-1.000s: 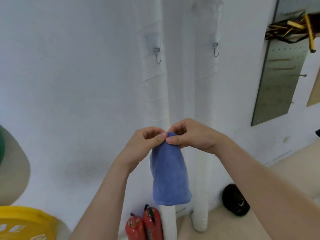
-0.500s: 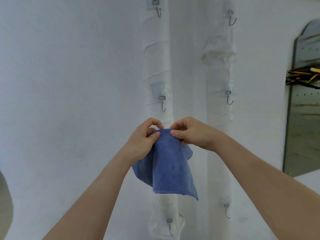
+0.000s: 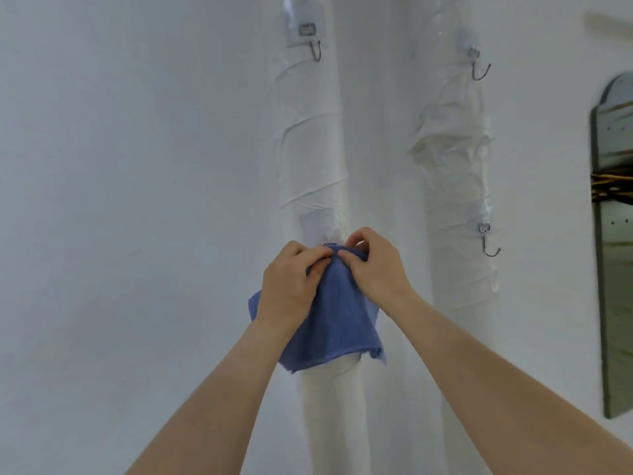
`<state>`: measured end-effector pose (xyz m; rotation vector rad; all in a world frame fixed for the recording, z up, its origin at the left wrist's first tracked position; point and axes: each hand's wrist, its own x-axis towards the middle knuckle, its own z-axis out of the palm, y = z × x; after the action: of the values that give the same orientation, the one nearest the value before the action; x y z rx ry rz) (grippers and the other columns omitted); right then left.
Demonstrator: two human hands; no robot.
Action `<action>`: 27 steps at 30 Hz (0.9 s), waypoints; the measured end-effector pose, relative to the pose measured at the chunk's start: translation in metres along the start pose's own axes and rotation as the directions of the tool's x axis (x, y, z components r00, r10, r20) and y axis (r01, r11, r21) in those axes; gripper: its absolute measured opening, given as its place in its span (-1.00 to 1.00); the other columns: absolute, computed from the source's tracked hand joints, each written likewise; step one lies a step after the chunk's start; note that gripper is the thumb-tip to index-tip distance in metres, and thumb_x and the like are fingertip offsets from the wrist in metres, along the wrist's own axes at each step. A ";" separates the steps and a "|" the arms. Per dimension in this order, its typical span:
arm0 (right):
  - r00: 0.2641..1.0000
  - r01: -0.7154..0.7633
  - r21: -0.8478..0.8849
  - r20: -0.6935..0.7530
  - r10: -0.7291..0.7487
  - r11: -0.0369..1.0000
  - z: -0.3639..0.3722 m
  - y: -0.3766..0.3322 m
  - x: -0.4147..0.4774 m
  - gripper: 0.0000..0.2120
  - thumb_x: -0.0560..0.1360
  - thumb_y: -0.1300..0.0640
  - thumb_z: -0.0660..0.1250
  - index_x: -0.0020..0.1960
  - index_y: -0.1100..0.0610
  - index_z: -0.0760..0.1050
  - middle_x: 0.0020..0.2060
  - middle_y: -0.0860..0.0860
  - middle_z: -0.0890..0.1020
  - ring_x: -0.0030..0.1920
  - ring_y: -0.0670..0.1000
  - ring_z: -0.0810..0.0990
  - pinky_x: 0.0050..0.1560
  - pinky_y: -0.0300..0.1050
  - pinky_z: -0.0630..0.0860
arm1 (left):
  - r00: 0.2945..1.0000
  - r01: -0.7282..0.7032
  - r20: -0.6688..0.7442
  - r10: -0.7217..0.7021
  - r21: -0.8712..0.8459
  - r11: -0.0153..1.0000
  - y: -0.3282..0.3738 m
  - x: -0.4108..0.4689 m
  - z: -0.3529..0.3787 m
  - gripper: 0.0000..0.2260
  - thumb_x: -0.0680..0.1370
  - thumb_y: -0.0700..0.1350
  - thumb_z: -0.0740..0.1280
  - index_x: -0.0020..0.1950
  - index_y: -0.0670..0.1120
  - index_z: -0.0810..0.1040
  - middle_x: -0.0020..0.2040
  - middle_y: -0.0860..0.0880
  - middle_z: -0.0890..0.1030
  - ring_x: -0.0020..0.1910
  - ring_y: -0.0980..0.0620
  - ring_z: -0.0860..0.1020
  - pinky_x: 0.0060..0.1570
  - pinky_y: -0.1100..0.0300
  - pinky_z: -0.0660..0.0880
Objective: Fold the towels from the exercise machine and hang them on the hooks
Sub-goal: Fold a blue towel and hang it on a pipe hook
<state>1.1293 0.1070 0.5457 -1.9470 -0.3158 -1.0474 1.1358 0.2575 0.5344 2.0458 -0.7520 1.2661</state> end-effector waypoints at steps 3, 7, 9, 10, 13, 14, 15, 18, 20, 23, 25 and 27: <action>0.996 -0.083 0.178 -0.008 0.086 0.980 0.006 0.017 -0.022 -0.91 0.46 0.18 0.39 -0.11 0.13 0.48 -0.34 0.00 0.55 -0.34 -0.08 0.49 -0.30 -0.38 0.40 | 0.996 0.005 -0.088 -0.011 -0.066 0.998 -0.004 -0.029 0.023 -0.79 0.52 -0.20 0.34 0.11 0.00 0.64 -0.08 0.01 0.55 -0.18 0.19 0.46 -0.13 0.52 0.37; 0.977 -0.215 0.336 0.078 0.200 0.917 0.011 0.023 -0.035 -0.89 0.47 0.24 0.39 -0.16 0.17 0.46 -0.42 0.03 0.47 -0.43 -0.06 0.40 -0.40 -0.26 0.38 | 0.980 0.120 -0.138 -0.144 -0.165 0.979 0.008 -0.049 0.039 -0.71 0.52 -0.23 0.31 0.22 -0.03 0.58 -0.03 0.06 0.46 -0.12 0.32 0.42 -0.06 0.57 0.31; 0.954 -0.301 0.406 0.148 0.263 0.863 0.004 0.016 -0.038 -0.90 0.51 0.18 0.37 -0.15 0.18 0.50 -0.39 0.06 0.52 -0.39 -0.03 0.44 -0.39 -0.25 0.43 | 0.981 0.147 -0.103 -0.165 -0.166 0.975 0.012 -0.052 0.037 -0.70 0.54 -0.13 0.26 0.27 -0.01 0.54 0.02 0.08 0.43 -0.05 0.29 0.38 0.03 0.51 0.30; 0.937 -0.348 0.430 0.195 0.291 0.833 -0.002 0.012 -0.039 -0.83 0.54 0.09 0.34 -0.14 0.19 0.54 -0.35 0.06 0.57 -0.35 -0.02 0.49 -0.35 -0.24 0.47 | 0.982 0.147 -0.103 -0.159 -0.117 0.982 0.012 -0.051 0.034 -0.69 0.55 -0.06 0.22 0.26 0.01 0.55 0.05 0.06 0.44 -0.03 0.23 0.33 0.08 0.42 0.30; 0.925 -0.366 0.401 0.257 0.281 0.840 -0.017 0.003 -0.046 -0.76 0.52 -0.07 0.34 -0.06 0.09 0.63 -0.22 0.02 0.68 -0.24 -0.06 0.62 -0.20 -0.24 0.55 | 0.988 0.135 -0.088 -0.130 0.052 0.990 0.012 -0.048 0.019 -0.70 0.56 -0.05 0.14 0.18 0.03 0.60 0.14 0.07 0.43 0.09 0.06 0.27 0.10 0.19 0.27; 0.942 -0.314 0.356 0.234 0.242 0.880 -0.018 0.002 -0.049 -0.82 0.50 -0.06 0.37 -0.05 0.03 0.63 -0.19 0.00 0.69 -0.19 -0.07 0.64 -0.15 -0.26 0.57 | 0.989 0.141 -0.037 -0.141 0.017 0.990 0.014 -0.048 0.015 -0.72 0.59 -0.08 0.15 0.19 0.01 0.59 0.14 0.09 0.43 0.11 0.07 0.30 0.10 0.27 0.25; 0.957 -0.254 0.289 0.213 0.197 0.923 -0.018 0.000 -0.052 -0.88 0.49 -0.04 0.39 -0.03 -0.03 0.61 -0.17 -0.03 0.68 -0.16 -0.09 0.64 -0.11 -0.28 0.56 | 0.988 0.156 0.019 -0.155 -0.050 0.986 0.015 -0.050 0.012 -0.73 0.62 -0.12 0.16 0.23 -0.02 0.57 0.15 0.10 0.44 0.13 0.08 0.33 0.09 0.39 0.24; 0.977 -0.121 0.127 0.188 0.096 0.984 -0.008 -0.005 -0.065 -0.82 0.54 0.03 0.33 0.14 -0.09 0.53 -0.13 -0.18 0.61 -0.13 -0.18 0.59 -0.13 -0.42 0.47 | 0.981 0.192 0.076 -0.180 -0.192 0.962 0.021 -0.060 0.009 -0.74 0.63 -0.15 0.16 0.30 -0.06 0.49 0.18 0.13 0.46 0.11 0.22 0.40 0.08 0.57 0.25; 0.982 -0.103 0.080 0.165 0.088 0.991 -0.006 -0.006 -0.073 -0.73 0.56 0.08 0.28 0.25 -0.04 0.50 -0.04 -0.15 0.58 -0.08 -0.17 0.57 -0.08 -0.41 0.44 | 0.980 0.193 0.090 -0.178 -0.211 0.958 0.023 -0.067 0.009 -0.75 0.61 -0.14 0.20 0.29 -0.03 0.46 0.17 0.15 0.50 0.07 0.29 0.44 0.08 0.53 0.32; 0.975 -0.109 0.013 0.196 0.105 0.994 -0.013 -0.010 -0.078 -0.70 0.58 0.09 0.25 0.30 0.01 0.47 0.01 -0.09 0.58 -0.05 -0.13 0.56 -0.05 -0.33 0.44 | 0.952 0.291 0.172 -0.253 -0.259 0.921 0.031 -0.073 -0.002 -0.59 0.56 -0.18 0.25 0.38 0.11 0.37 0.20 0.20 0.50 0.10 0.29 0.46 0.03 0.53 0.36; 0.977 -0.102 -0.024 0.188 0.104 0.995 -0.023 -0.013 -0.078 -0.71 0.59 0.07 0.21 0.29 0.03 0.49 0.06 -0.07 0.61 0.02 -0.07 0.58 0.00 -0.27 0.44 | 0.945 0.318 0.187 -0.270 -0.315 0.894 0.039 -0.078 -0.013 -0.50 0.53 -0.24 0.24 0.35 0.25 0.34 0.12 0.31 0.51 0.07 0.38 0.48 -0.01 0.58 0.35; 0.981 -0.103 -0.056 0.157 0.110 0.993 -0.036 -0.018 -0.080 -0.67 0.60 0.06 0.18 0.34 0.04 0.45 0.17 -0.05 0.58 0.09 -0.07 0.55 0.06 -0.27 0.37 | 0.949 0.313 0.139 -0.283 -0.323 0.893 0.046 -0.083 -0.022 -0.50 0.52 -0.28 0.23 0.28 0.27 0.38 0.06 0.36 0.50 0.05 0.41 0.49 0.01 0.52 0.40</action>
<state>1.0499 0.1028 0.5038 -2.0726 -0.2735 -0.8384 1.0581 0.2558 0.4756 1.8515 -0.6164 0.8127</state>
